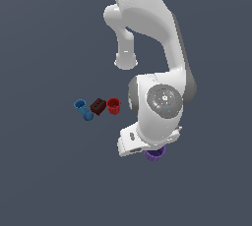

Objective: Pick up a designated object from a clutter of objects.

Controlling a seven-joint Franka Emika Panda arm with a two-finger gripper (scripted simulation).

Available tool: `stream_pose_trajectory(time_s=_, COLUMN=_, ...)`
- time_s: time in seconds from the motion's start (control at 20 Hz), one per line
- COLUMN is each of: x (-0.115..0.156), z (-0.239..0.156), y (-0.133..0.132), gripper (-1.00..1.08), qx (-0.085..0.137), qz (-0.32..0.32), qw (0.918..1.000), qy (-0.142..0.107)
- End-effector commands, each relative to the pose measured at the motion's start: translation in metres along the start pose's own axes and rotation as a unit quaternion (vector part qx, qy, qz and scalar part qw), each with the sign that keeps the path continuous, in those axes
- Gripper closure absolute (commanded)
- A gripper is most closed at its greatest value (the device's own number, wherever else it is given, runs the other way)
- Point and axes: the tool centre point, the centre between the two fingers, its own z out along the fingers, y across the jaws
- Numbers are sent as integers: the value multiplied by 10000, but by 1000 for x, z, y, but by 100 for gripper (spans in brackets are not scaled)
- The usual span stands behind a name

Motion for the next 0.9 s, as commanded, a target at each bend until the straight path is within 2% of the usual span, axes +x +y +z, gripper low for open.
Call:
stream_pose_trajectory(time_s=0.0, x=-4, z=-26, y=12, gripper=108, qx=-3, qz=3, qw=10000, qy=16)
stream_pose_trajectory(time_s=0.85, x=-39, z=-204, y=95, gripper=108, qx=3, qz=1, qw=10000, qy=18)
